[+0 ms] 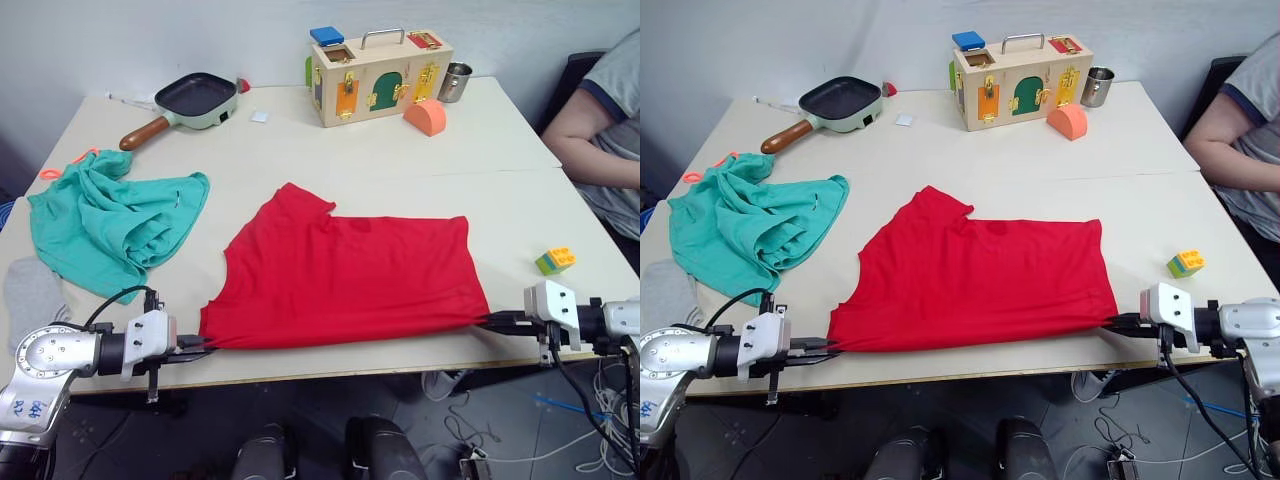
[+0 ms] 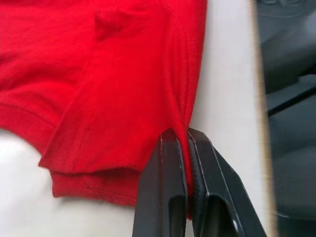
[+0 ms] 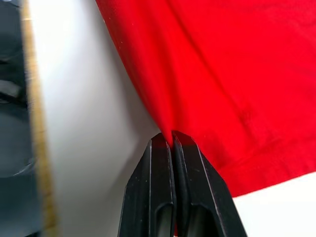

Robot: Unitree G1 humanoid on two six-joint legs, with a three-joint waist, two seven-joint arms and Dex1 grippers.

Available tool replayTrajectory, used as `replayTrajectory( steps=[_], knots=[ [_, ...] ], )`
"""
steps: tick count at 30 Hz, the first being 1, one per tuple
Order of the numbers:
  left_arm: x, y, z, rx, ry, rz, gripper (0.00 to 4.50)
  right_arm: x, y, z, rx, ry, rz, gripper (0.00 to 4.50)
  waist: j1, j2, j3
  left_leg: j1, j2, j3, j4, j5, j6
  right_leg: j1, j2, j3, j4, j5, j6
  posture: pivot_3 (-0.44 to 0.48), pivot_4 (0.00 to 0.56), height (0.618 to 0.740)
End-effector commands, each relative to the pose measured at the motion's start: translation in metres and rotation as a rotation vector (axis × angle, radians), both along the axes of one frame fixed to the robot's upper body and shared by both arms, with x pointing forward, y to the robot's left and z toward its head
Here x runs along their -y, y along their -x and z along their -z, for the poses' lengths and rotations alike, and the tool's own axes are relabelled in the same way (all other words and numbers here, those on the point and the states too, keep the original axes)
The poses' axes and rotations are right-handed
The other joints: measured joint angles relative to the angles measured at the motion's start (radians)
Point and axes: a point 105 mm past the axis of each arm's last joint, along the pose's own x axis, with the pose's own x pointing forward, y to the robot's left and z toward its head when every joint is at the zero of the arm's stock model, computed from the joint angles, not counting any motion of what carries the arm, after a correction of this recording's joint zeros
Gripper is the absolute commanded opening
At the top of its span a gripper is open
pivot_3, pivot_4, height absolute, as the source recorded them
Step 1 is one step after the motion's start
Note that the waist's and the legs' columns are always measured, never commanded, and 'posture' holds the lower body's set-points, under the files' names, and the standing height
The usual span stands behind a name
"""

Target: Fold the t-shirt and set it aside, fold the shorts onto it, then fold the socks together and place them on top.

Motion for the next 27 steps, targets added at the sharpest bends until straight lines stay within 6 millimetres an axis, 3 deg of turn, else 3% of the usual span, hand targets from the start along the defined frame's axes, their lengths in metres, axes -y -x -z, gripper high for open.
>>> replayTrajectory(
  steps=[1, 7, 10, 11, 15, 18, 22, 24, 25, 27],
  knots=[
    [0.001, 0.007, -0.011, 0.023, 0.0, 0.015, 0.04, 0.004, 0.009, -0.004, 0.008, 0.027, -0.007, 0.0, 0.0, 0.0, 0.0, 0.0, 0.0, 0.0, 0.0, -0.001, 0.0, 0.0, 0.0, 0.0, 0.0, 0.0, 0.0, 0.0, 0.15, 0.74],
    [0.006, 0.016, -0.008, -0.006, 0.015, -0.009, 0.04, 0.005, 0.016, 0.003, -0.026, 0.008, 0.032, 0.0, 0.0, -0.001, 0.0, 0.0, 0.0, 0.0, 0.0, -0.004, -0.004, 0.0, 0.0, 0.0, -0.001, 0.0, 0.0, 0.0, 0.15, 0.74],
    [0.006, 0.021, -0.009, -0.048, 0.038, -0.019, 0.04, 0.001, 0.015, -0.002, -0.063, -0.07, 0.073, 0.0, 0.0, -0.001, 0.0, 0.0, 0.0, 0.0, 0.0, -0.004, -0.004, 0.0, 0.0, 0.0, -0.001, 0.0, 0.0, 0.0, 0.15, 0.74],
    [0.005, 0.021, -0.011, -0.055, 0.048, -0.03, 0.5, 0.0, 0.015, -0.004, -0.052, -0.07, 0.069, 0.43, 0.0, -0.001, 0.0, 0.0, 0.0, 0.0, 0.0, -0.004, -0.004, 0.0, 0.0, 0.0, -0.001, 0.0, 0.0, 0.0, 0.15, 0.74],
    [-0.001, 0.031, -0.019, -0.204, 0.091, -0.061, 1.55, 0.004, 0.038, 0.0, -0.197, -0.018, 0.029, 1.56, 0.001, -0.001, 0.001, 0.0, 0.0, 0.0, 0.0, -0.004, -0.003, -0.001, 0.0, 0.0, -0.001, -0.001, 0.0, 0.0, 0.15, 0.74],
    [-0.013, 0.032, -0.03, -0.335, 0.119, -0.129, 2.41, 0.005, 0.034, -0.01, -0.167, -0.05, 0.057, 2.52, 0.0, -0.003, 0.002, -0.001, 0.0, -0.001, 0.0, -0.004, -0.003, -0.001, 0.0, 0.0, -0.001, -0.001, 0.0, 0.0, 0.15, 0.74],
    [-0.014, -0.006, -0.069, -0.269, 0.282, -0.225, 3.63, 0.007, 0.016, -0.038, -0.145, -0.196, 0.142, 3.83, 0.005, -0.003, 0.003, -0.002, 0.0, -0.001, 0.001, -0.003, -0.003, -0.001, 0.0, 0.0, -0.002, -0.002, -0.001, 0.0, 0.15, 0.74],
    [-0.018, -0.021, -0.073, -0.35, 0.27, -0.337, 4.23, 0.011, 0.006, -0.048, -0.131, -0.224, 0.176, 4.48, 0.004, -0.003, 0.004, -0.002, 0.0, -0.001, 0.001, -0.003, -0.002, -0.001, 0.0, 0.001, -0.002, -0.002, -0.001, 0.0, 0.15, 0.74],
    [-0.02, -0.028, -0.075, -0.357, 0.255, -0.368, 4.48, 0.013, -0.001, -0.051, -0.096, -0.22, 0.187, 4.5, 0.002, -0.004, 0.005, -0.001, 0.0, -0.002, 0.001, -0.003, -0.003, 0.0, 0.0, 0.0, -0.001, -0.002, -0.001, 0.0, 0.15, 0.74],
    [-0.016, -0.054, -0.09, -0.285, 0.294, -0.381, 4.48, 0.018, -0.024, -0.057, -0.004, -0.209, 0.228, 4.5, 0.001, -0.004, 0.005, -0.002, 0.0, -0.001, 0.0, 0.0, -0.005, -0.002, 0.0, 0.0, 0.0, -0.002, 0.0, 0.0, 0.15, 0.74]
  ],
)
